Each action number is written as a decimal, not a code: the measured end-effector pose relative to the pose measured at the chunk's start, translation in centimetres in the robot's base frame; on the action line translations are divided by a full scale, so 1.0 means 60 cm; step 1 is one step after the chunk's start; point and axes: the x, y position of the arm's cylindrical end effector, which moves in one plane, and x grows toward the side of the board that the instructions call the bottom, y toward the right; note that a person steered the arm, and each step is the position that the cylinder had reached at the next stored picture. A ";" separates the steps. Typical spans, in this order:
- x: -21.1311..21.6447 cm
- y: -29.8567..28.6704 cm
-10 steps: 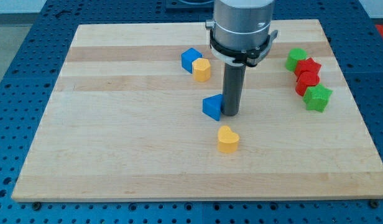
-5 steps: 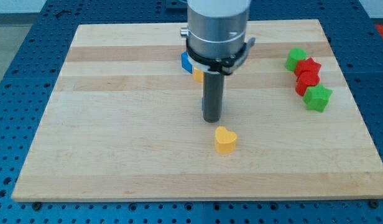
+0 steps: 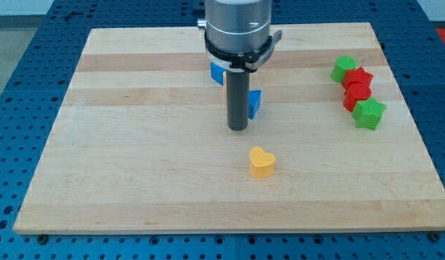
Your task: Push the blue triangle below the yellow hexagon
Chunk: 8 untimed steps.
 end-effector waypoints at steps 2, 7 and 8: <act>-0.005 0.038; 0.009 0.006; 0.009 0.038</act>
